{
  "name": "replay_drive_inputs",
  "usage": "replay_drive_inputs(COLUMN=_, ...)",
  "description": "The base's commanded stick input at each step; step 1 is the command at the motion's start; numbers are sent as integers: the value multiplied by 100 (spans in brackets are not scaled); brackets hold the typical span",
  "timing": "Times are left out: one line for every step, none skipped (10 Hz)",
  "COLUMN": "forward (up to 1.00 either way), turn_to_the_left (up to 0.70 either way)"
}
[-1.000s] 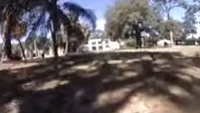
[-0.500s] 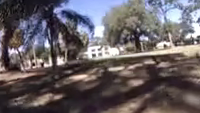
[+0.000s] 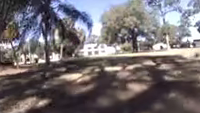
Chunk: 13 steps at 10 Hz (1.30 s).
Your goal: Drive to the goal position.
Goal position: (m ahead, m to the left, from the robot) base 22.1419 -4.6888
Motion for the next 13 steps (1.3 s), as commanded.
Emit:
replay_drive_inputs(forward=70, turn_to_the_left=0)
replay_drive_inputs(forward=70, turn_to_the_left=0)
replay_drive_inputs(forward=70, turn_to_the_left=0)
replay_drive_inputs(forward=70, turn_to_the_left=0)
replay_drive_inputs(forward=70, turn_to_the_left=0)
replay_drive_inputs(forward=70, turn_to_the_left=0)
replay_drive_inputs(forward=70, turn_to_the_left=0)
replay_drive_inputs(forward=70, turn_to_the_left=0)
replay_drive_inputs(forward=70, turn_to_the_left=0)
replay_drive_inputs(forward=70, turn_to_the_left=0)
replay_drive_inputs(forward=70, turn_to_the_left=0)
replay_drive_inputs(forward=70, turn_to_the_left=0)
replay_drive_inputs(forward=70, turn_to_the_left=0)
